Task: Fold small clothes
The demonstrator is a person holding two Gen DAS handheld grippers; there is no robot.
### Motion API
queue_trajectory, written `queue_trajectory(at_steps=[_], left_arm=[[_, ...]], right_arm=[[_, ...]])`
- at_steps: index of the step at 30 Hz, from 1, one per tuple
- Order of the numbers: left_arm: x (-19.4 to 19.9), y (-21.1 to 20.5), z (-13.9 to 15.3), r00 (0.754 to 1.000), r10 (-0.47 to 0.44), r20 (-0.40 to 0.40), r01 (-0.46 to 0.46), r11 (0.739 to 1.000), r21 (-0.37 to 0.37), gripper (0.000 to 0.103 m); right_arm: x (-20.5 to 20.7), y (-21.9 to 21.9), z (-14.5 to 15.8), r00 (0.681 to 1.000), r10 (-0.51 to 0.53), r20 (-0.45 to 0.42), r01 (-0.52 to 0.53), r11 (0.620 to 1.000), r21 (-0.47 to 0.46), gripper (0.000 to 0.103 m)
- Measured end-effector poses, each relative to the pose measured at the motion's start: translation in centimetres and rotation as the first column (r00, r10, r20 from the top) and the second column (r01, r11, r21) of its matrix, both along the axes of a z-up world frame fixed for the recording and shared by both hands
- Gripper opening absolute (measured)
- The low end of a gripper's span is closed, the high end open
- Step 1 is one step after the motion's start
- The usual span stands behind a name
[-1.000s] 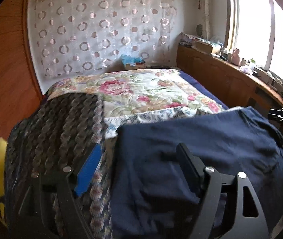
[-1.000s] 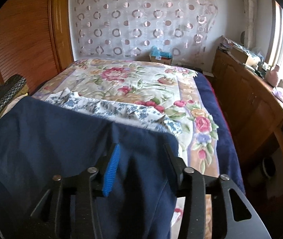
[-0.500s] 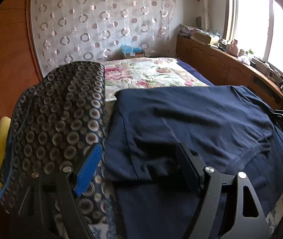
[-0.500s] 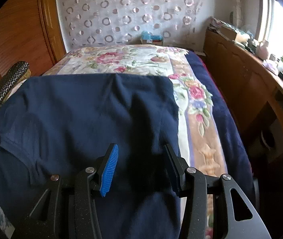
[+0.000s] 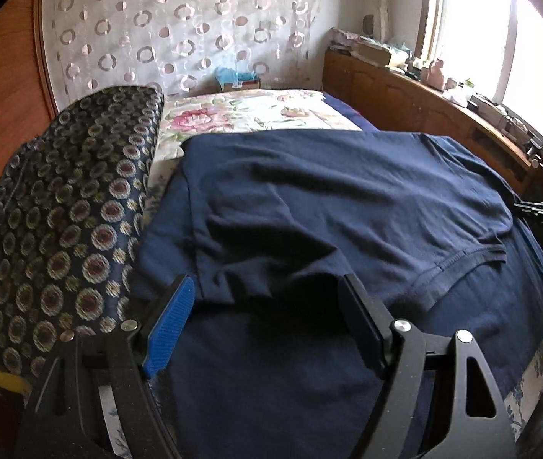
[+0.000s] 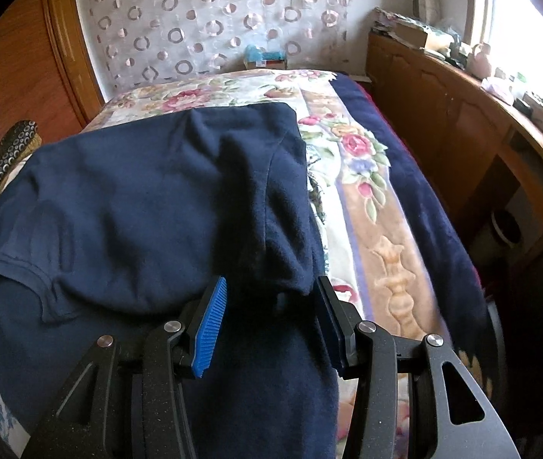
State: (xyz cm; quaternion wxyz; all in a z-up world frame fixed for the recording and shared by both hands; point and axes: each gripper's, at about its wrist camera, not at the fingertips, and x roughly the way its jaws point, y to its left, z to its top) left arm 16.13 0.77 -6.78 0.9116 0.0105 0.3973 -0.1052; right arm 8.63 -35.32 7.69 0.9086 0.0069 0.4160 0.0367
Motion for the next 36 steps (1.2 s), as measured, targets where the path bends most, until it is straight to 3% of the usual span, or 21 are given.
queue_trajectory(at_steps=[6, 14, 28, 36], left_arm=[[-0.3, -0.6, -1.0, 0.999, 0.013, -0.043, -0.013, 1.0, -0.003, 0.078], [-0.2, -0.4, -2.4, 0.991, 0.081, -0.103, -0.083, 0.996, -0.015, 0.078], [1.8, 0.7, -1.9, 0.982, 0.155, -0.11, -0.166, 0.981, -0.103, 0.078], [2.1, 1.8, -1.7, 0.975, 0.204, -0.086, -0.213, 0.97, -0.115, 0.047]], right_arm=[[1.1, 1.3, 0.5, 0.997, 0.056, 0.044, -0.057, 0.998, 0.041, 0.049], [2.4, 2.8, -1.3, 0.998, 0.058, 0.024, -0.058, 0.998, -0.005, 0.049], [1.3, 2.6, -1.3, 0.997, 0.064, 0.04, -0.063, 0.998, -0.026, 0.049], [1.2, 2.5, -1.2, 0.997, 0.064, 0.041, -0.063, 0.998, -0.028, 0.049]])
